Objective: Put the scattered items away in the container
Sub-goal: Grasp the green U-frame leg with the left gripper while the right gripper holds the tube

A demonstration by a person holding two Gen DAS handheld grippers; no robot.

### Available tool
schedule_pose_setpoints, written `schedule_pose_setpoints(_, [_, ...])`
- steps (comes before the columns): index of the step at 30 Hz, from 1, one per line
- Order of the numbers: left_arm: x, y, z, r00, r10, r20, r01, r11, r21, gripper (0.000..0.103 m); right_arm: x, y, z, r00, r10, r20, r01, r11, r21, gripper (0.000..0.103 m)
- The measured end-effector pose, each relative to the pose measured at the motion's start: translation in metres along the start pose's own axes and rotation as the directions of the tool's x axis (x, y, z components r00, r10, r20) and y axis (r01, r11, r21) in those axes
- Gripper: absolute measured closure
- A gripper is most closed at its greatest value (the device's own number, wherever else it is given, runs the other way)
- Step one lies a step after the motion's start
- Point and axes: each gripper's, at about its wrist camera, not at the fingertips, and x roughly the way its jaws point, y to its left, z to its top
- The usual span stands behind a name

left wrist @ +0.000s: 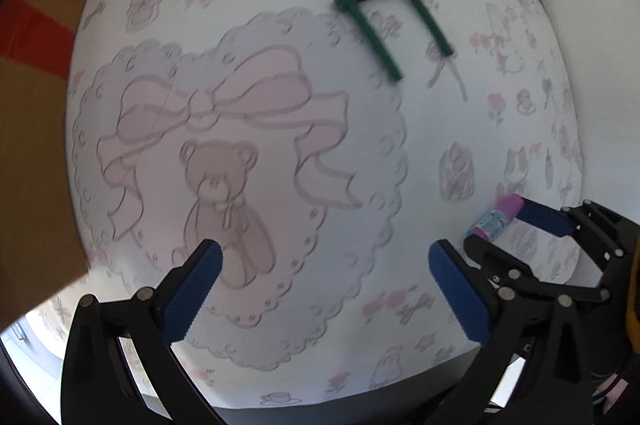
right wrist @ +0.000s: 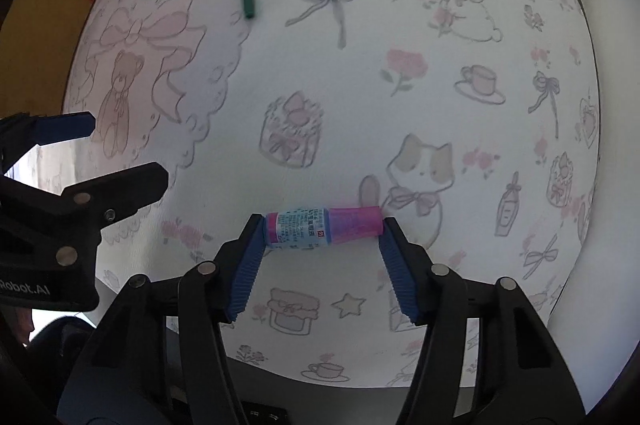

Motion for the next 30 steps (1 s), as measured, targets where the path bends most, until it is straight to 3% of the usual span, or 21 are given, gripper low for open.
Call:
schedule_pose_setpoints(9, [-0.006, -0.009, 0.046, 0.997, -0.001, 0.076, 0.007, 0.997, -0.077, 0.000, -0.022, -0.035, 0.043, 0.999, 0.005, 0.054, -0.008, 0.999, 0.042, 0.043])
schedule_pose_setpoints(15, [-0.003, -0.014, 0.069, 0.993, 0.063, 0.101, -0.052, 0.993, -0.109, 0.000, -0.025, -0.049, 0.068, 0.997, 0.015, 0.075, -0.019, 0.998, 0.054, 0.043])
schedule_pose_setpoints(17, [-0.001, -0.015, 0.074, 0.993, 0.067, 0.093, -0.056, 0.992, -0.116, 0.005, -0.025, -0.052, 0.074, 0.997, 0.015, 0.078, -0.019, 0.998, 0.053, 0.043])
schedule_pose_setpoints(19, [0.002, -0.016, 0.077, 0.994, 0.068, 0.080, -0.059, 0.992, -0.111, 0.019, -0.024, -0.053, 0.077, 0.997, 0.012, 0.078, -0.016, 0.998, 0.055, 0.043])
schedule_pose_setpoints(26, [0.004, -0.030, 0.077, 0.983, 0.164, 0.086, -0.157, 0.985, -0.074, 0.033, -0.024, -0.060, 0.079, 0.996, 0.022, 0.083, -0.029, 0.997, 0.078, 0.043])
schedule_pose_setpoints(30, [0.000, -0.050, 0.083, 0.981, 0.168, 0.097, -0.164, 0.985, -0.048, 0.044, -0.029, -0.067, 0.078, 0.995, 0.022, 0.093, -0.030, 0.996, 0.082, 0.043])
